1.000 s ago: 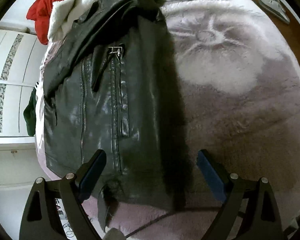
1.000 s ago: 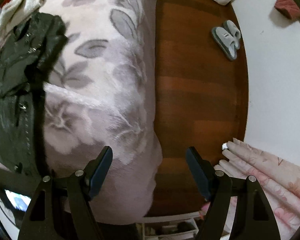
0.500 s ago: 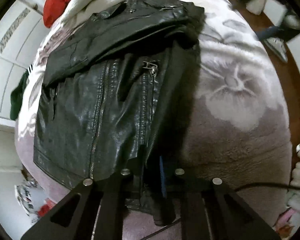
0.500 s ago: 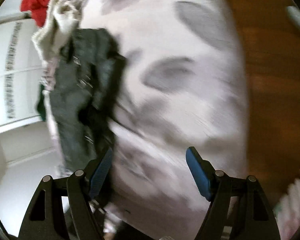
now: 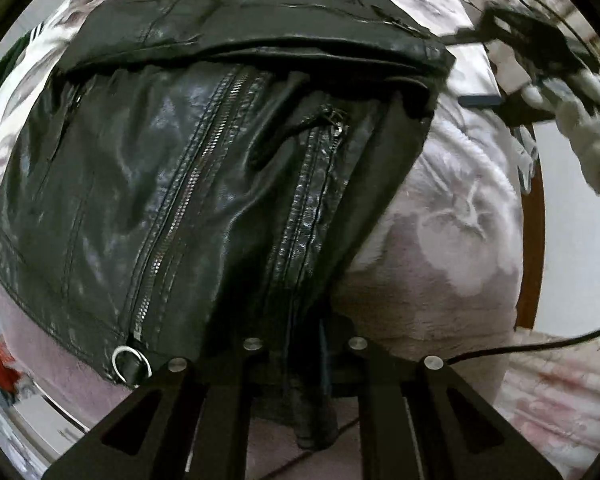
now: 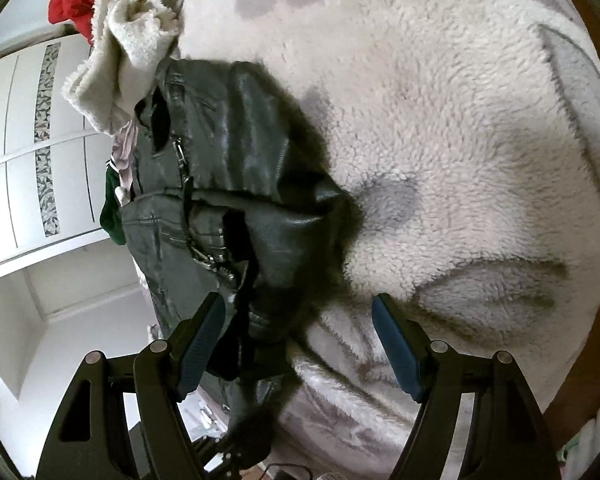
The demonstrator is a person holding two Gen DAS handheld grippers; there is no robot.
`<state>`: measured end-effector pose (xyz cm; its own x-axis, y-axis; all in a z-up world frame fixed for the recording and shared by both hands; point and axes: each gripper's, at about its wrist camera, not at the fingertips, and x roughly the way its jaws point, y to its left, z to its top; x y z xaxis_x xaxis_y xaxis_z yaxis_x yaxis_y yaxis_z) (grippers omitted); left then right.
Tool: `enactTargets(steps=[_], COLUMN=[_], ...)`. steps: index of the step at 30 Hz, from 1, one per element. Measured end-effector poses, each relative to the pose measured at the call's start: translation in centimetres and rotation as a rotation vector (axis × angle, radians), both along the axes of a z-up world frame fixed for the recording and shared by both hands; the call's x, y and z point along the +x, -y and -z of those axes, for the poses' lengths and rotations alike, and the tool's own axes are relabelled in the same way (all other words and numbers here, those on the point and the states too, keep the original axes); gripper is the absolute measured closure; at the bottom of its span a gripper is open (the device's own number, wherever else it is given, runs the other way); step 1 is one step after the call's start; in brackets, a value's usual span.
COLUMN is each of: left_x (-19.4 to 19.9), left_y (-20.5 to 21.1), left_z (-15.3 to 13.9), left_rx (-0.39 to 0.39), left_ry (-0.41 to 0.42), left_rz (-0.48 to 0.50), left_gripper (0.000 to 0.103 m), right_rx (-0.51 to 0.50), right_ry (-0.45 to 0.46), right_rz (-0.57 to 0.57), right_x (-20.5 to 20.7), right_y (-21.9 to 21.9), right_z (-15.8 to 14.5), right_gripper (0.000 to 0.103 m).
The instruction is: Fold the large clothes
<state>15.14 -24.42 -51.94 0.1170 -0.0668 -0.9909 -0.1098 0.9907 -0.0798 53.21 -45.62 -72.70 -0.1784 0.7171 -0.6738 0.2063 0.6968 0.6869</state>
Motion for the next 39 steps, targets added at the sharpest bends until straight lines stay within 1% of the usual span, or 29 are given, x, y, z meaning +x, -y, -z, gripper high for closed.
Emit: enactTargets(steps=[2, 7, 8, 9, 10, 11, 12, 13, 14, 15, 16, 17, 19, 22, 25, 27, 32, 35, 39], left_x=[-0.2, -0.9, -0.9, -1.0, -1.0, -1.1, -1.2, -1.2, -1.2, -1.0, -0.9, -0.8, -0.4, -0.5, -0.6, -0.6, -0.8, -0.8, -0.7], left_y=[0.6, 1.6, 1.5, 1.6, 1.3, 1.1, 1.0, 1.0, 1.0, 0.8, 0.5, 0.3, -0.7, -2.1, -3.7, -4.5, -7.9, -10.9, -14.3], left_z=[-0.2, -1.4, -1.6, -1.9, -2.3, -2.7, -3.1, -3.5, -3.8, -3.9, -4.2, -4.3, -4.3, -4.5, -5.4, -6.2, -8.3, -9.4, -9.9], left_rx=[0.031, 0.079, 0.083, 0.084, 0.088, 0.111, 0.142, 0.192, 0.222, 0.243, 0.274, 0.288, 0.27, 0.243, 0.222, 0.221, 0.192, 0.169, 0.154], left_ry=[0.018, 0.072, 0.079, 0.088, 0.096, 0.109, 0.119, 0.127, 0.131, 0.131, 0.133, 0.135, 0.122, 0.119, 0.134, 0.15, 0.19, 0.209, 0.222], left_rz=[0.028, 0.048, 0.051, 0.053, 0.052, 0.054, 0.062, 0.068, 0.063, 0.06, 0.055, 0.038, -0.019, -0.088, -0.119, -0.123, -0.171, -0.202, -0.227], left_gripper=[0.096, 0.097, 0.098, 0.098, 0.098, 0.098, 0.098, 0.098, 0.098, 0.098, 0.098, 0.098, 0.098, 0.098, 0.098, 0.098, 0.098, 0.098, 0.098], right_rx=[0.02, 0.108, 0.119, 0.133, 0.123, 0.101, 0.086, 0.043, 0.002, -0.049, -0.084, -0.114, -0.146, -0.181, -0.224, -0.239, -0.268, -0.269, -0.271], right_ry=[-0.005, -0.037, -0.035, -0.029, -0.021, -0.017, -0.018, 0.0, 0.014, 0.028, 0.045, 0.074, 0.11, 0.153, 0.193, 0.21, 0.24, 0.253, 0.287], right_rz=[0.014, 0.119, 0.145, 0.153, 0.147, 0.145, 0.153, 0.147, 0.134, 0.129, 0.124, 0.113, 0.103, 0.079, 0.022, -0.008, -0.056, -0.074, -0.116], right_x=[0.8, 2.3, 2.4, 2.6, 2.8, 2.9, 2.9, 2.9, 3.0, 3.0, 3.0, 3.0, 3.1, 3.3, 4.0, 4.6, 4.9, 5.2, 6.1], right_y=[-0.4, -1.1, -1.4, -1.7, -2.2, -2.9, -3.5, -4.1, -4.5, -5.2, -5.8, -6.6, -7.1, -9.0, -11.6, -13.5, -16.4, -18.8, -24.3], right_z=[0.7, 2.6, 2.7, 2.7, 2.5, 2.3, 2.0, 1.3, 0.5, -0.7, -1.9, -3.4, -5.9, -9.5, -12.2, -13.3, -16.1, -17.2, -18.9], right_gripper=[0.026, 0.025, 0.027, 0.031, 0.048, 0.07, 0.074, 0.077, 0.08, 0.08, 0.082, 0.084, 0.087, 0.088, 0.088, 0.088, 0.088, 0.088, 0.088])
